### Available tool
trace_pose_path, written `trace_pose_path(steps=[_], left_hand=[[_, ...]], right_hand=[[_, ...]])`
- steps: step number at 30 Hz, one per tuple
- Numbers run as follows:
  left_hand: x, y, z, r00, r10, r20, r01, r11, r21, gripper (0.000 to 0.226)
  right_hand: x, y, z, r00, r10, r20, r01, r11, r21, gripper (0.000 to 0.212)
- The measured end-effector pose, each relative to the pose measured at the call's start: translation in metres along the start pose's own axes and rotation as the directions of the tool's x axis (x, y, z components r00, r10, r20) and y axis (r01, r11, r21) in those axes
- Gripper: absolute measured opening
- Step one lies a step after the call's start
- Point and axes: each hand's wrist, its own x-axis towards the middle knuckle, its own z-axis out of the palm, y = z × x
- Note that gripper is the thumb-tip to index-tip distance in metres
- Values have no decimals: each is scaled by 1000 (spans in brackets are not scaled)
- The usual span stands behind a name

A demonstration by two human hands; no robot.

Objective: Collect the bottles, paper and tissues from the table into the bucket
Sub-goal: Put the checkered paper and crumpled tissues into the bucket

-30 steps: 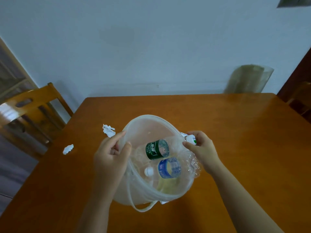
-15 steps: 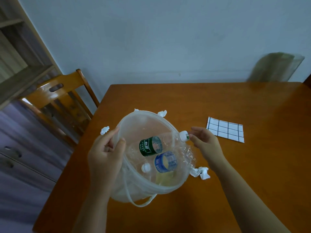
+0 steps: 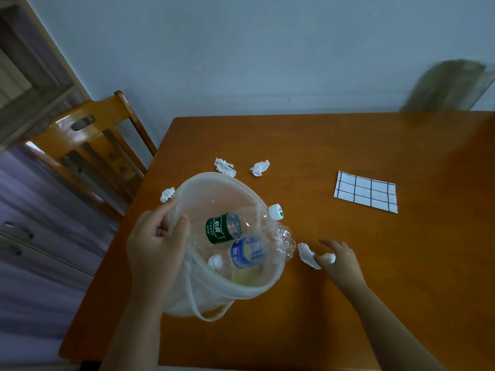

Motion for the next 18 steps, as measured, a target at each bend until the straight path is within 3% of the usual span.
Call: trace_pose_path(steps=[7,12,18], left_hand=[[-2,0,7,1000,9,12,-9,1000,30,36],[-5,3,10,1000,16,25,-17,999,50,35],[-6,8,17,999,19,26,-20,998,54,36]], right_hand=[[2,27,20,997,34,65,-23,986,-166,45],[1,34,28,999,33,21,-31,997,-77,29],[2,22,15,999,-23,-42,25,999,33,25]])
